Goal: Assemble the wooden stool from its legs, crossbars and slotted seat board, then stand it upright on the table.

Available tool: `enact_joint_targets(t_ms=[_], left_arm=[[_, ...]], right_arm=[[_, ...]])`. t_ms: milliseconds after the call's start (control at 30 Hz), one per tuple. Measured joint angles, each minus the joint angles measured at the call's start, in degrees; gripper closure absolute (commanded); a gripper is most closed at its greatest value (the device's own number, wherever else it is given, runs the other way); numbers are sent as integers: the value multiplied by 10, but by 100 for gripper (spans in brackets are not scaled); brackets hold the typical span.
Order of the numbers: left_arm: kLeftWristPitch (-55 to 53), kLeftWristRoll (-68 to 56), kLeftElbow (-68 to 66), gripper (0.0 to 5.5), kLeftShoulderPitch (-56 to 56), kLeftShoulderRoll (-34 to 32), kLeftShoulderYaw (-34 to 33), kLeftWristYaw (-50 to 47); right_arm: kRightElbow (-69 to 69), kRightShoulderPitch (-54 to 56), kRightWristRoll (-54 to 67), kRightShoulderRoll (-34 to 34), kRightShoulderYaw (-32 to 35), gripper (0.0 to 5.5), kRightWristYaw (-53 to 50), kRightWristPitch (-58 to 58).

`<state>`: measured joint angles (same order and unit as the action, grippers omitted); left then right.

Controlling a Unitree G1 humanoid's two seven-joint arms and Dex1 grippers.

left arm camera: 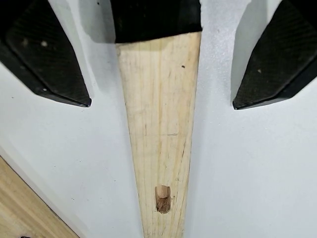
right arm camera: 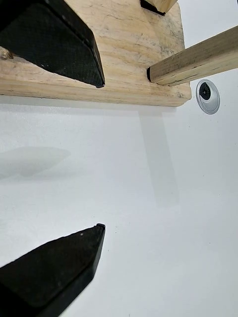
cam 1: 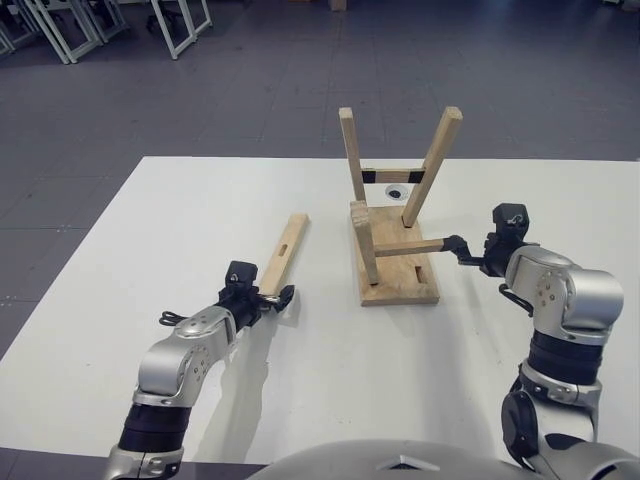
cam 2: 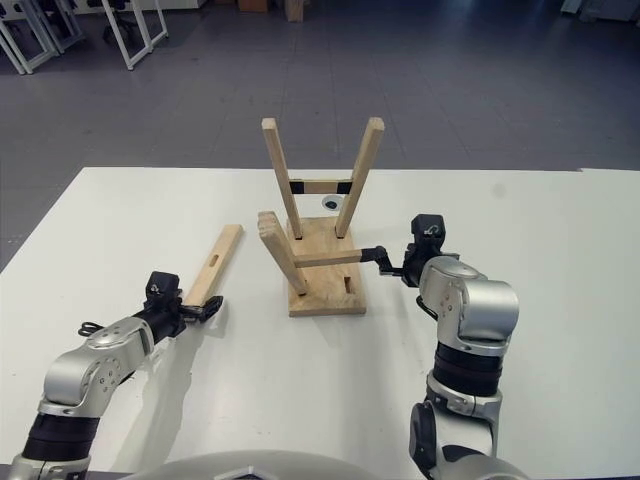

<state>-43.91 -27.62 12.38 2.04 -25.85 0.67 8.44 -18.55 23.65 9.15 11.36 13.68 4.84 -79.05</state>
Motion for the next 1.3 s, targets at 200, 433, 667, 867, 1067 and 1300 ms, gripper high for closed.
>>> enact_joint_targets(t_ms=[200, 433, 667, 867, 1067, 1300], left_arm=[[30, 58, -12, 172, 12, 5, 17, 9], [99, 100, -50, 292, 18, 47, 17, 12], [149, 100, -88, 346, 18, 99, -27, 8], [144, 65, -69, 346, 8, 111, -99, 9], [52, -261, 33, 346, -240, 69, -234, 66], [-83, -464, 32, 346, -330, 52, -155, 189]], right_arm=[[0, 0, 0, 0, 5, 41, -4, 0], [6, 0, 0, 3, 12, 41, -3, 15], [27, 5, 0, 27, 17, 41, 6, 55], [60, 60, 46, 56, 65, 41, 53, 177], [107, 197, 309, 34, 173, 1, 196, 109], [166, 277, 520, -39, 189, 0, 193, 23]])
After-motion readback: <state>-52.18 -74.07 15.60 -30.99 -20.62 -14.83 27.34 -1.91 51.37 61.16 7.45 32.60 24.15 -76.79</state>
